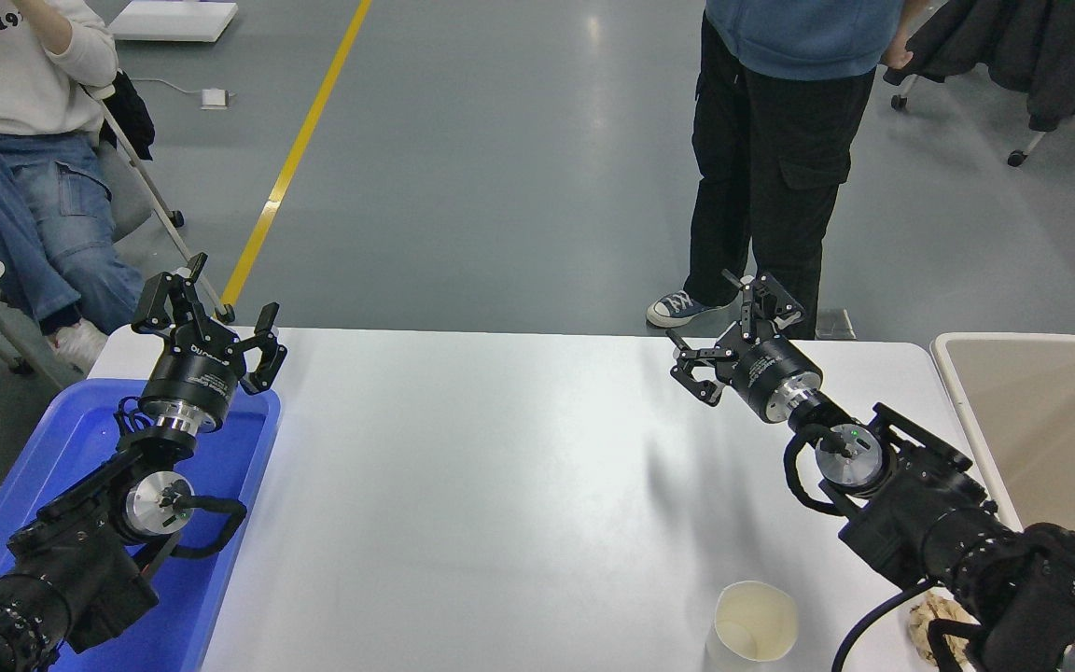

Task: Dispose of the paper cup in the dustbin

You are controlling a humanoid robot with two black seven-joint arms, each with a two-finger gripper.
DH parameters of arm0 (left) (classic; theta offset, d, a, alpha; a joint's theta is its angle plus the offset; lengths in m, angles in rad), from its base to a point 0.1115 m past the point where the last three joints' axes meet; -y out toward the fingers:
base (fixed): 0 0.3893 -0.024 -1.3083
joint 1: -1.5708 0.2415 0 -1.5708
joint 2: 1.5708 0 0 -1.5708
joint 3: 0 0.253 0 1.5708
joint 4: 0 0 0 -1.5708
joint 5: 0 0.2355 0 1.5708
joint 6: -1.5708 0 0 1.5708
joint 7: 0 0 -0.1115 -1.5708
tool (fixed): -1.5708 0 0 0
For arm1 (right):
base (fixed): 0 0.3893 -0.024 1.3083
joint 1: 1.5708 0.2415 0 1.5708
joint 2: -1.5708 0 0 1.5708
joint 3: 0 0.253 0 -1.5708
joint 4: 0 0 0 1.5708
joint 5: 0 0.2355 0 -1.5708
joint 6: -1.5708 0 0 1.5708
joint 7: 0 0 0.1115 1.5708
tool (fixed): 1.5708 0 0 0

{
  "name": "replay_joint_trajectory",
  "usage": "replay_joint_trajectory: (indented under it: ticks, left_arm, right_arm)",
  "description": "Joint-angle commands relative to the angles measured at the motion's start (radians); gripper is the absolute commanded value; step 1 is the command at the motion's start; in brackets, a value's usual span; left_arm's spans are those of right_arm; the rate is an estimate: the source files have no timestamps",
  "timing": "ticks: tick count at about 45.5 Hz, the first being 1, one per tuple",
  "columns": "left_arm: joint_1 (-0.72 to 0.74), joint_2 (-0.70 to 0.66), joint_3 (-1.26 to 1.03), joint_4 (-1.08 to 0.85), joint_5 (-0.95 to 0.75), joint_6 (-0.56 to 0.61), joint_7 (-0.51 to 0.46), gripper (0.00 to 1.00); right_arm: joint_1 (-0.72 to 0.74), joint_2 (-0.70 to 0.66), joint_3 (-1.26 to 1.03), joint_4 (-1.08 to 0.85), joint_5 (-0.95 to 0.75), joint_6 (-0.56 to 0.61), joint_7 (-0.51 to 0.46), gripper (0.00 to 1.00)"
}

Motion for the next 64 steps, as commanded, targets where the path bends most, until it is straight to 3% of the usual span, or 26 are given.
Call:
replay_joint_trajectory:
  ticks: [1,13,23,38,64]
  left_arm:
    - [0.0,0.0,0.0,0.0,0.0,0.0,0.002,1.0]
    - [0.0,0.0,0.0,0.0,0.0,0.0,0.001,1.0]
    - [0.0,0.0,0.0,0.0,0.0,0.0,0.001,1.0]
    - [0.0,0.002,0.0,0.0,0.0,0.0,0.001,1.0]
    - [0.0,0.002,0.0,0.0,0.0,0.0,0.001,1.0]
  right_arm:
    - [0.001,0.0,0.001,0.001,0.0,-0.001,0.0,1.0]
    - [0.017,0.0,0.001,0.027,0.002,0.002,0.0,1.0]
    - [0.018,0.0,-0.004,0.28,0.0,-0.042,0.0,1.0]
    - [0.017,-0.307,-0.007,0.747,-0.104,-0.185,0.0,1.0]
    - [0.104,-0.696,-0.308,1.094,-0.331,-0.2,0.0,1.0]
